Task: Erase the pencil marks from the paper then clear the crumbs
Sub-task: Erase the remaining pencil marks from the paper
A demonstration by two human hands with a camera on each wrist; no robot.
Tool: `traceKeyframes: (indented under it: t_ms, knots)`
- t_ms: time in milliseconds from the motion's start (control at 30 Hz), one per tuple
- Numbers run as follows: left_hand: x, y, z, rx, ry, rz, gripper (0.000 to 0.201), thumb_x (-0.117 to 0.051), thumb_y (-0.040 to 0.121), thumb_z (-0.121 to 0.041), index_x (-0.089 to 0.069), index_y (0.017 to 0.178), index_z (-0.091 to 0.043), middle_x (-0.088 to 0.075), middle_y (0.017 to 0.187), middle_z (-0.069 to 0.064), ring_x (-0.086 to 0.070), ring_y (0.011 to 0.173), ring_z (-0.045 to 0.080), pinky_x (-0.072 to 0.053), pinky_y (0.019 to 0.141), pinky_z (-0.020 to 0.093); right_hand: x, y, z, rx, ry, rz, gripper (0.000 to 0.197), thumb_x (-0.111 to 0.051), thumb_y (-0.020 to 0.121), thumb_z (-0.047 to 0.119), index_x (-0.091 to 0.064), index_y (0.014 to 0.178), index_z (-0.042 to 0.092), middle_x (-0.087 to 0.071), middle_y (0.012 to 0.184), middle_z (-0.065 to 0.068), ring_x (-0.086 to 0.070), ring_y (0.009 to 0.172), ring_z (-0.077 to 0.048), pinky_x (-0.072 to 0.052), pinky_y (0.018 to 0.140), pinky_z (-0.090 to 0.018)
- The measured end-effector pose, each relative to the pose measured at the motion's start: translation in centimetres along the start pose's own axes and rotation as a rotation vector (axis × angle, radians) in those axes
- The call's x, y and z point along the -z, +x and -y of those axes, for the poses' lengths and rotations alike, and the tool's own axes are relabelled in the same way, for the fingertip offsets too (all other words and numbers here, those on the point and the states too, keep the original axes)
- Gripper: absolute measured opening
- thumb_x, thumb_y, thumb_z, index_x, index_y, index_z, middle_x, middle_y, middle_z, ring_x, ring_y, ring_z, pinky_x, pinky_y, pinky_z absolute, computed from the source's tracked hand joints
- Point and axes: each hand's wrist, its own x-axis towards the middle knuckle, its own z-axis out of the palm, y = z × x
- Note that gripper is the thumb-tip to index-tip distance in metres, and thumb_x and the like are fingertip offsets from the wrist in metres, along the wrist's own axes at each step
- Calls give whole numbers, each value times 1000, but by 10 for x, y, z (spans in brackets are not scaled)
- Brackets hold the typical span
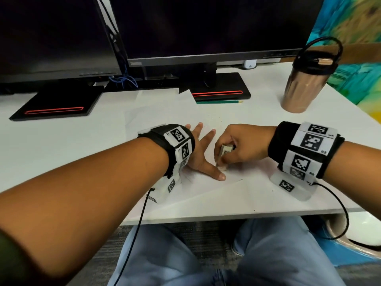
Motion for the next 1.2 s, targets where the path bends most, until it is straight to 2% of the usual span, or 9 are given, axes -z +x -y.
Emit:
traceKeyframes:
  t_ms: [67, 133, 200, 367, 500, 733, 800, 1033, 1200]
  knots:
    - [1, 0, 0, -3, 6, 1, 133, -50, 60, -96, 28, 150, -37, 31, 161, 6, 19, 149, 38, 2, 117, 60, 0, 0, -1, 0, -2, 1, 8, -69, 80, 30, -75, 82, 25, -68, 84, -15, -61, 72, -24, -52, 71, -41]
    - [1, -1, 0, -1, 15, 9, 133, -49, 60, -95, 28, 150, -36, 31, 160, 7, 19, 149, 38, 2, 117, 60, 4, 1, -1, -5, -27, -79, 7, -68, 82, 26, -74, 83, 25, -70, 74, -6, -57, 61, -11, -48, 62, -33]
    - [2, -1, -1, 1, 20, 16, 132, -49, 61, -95, 29, 150, -36, 32, 160, 7, 19, 149, 38, 3, 117, 60, 4, 1, -2, -10, -29, -70, 6, -68, 82, 26, -74, 84, 26, -72, 75, -2, -60, 65, -10, -51, 66, -33]
    - [2, -1, 0, -2, 16, 14, 134, -51, 60, -95, 30, 149, -36, 33, 160, 8, 20, 149, 38, 2, 117, 60, 3, 1, 0, -12, 20, 4, 20, -69, 71, 44, -75, 80, 27, -68, 90, -18, -62, 80, -32, -54, 81, -49]
    - [3, -1, -2, 6, 13, 16, 134, -52, 60, -94, 29, 150, -37, 32, 160, 7, 19, 149, 38, 2, 117, 60, 2, 0, -1, 16, 26, 6, 5, -72, 80, 26, -75, 82, 24, -69, 85, -9, -60, 70, -16, -54, 81, -41]
    - [3, 0, -2, 2, 10, 17, 133, -53, 61, -93, 29, 150, -36, 32, 160, 7, 20, 149, 37, 2, 118, 60, 4, 1, -2, 8, 3, -12, 6, -71, 81, 27, -75, 83, 24, -70, 80, -7, -58, 66, -13, -54, 78, -40]
    - [3, 1, -1, 2, 14, 11, 134, -53, 60, -94, 29, 150, -37, 32, 160, 7, 20, 149, 37, 2, 117, 60, 2, 2, -4, 6, 2, 47, 9, -72, 79, 32, -76, 82, 25, -67, 87, -13, -58, 71, -21, -52, 80, -44]
    - [6, -3, -1, -3, 17, 42, 132, -53, 62, -92, 34, 145, -38, 33, 160, 7, 21, 149, 38, 4, 117, 60, 6, 5, -6, 15, -13, -267, 11, -66, 86, 24, -75, 93, 23, -73, 83, 4, -64, 77, -11, -55, 75, -35]
    - [15, -8, 1, -35, -28, 18, 132, -50, 62, -95, 31, 148, -36, 31, 160, 7, 27, 147, 35, 9, 119, 60, 5, 6, -8, 11, -42, -254, 12, -67, 85, 24, -75, 95, 24, -73, 84, 5, -65, 78, -11, -55, 76, -36]
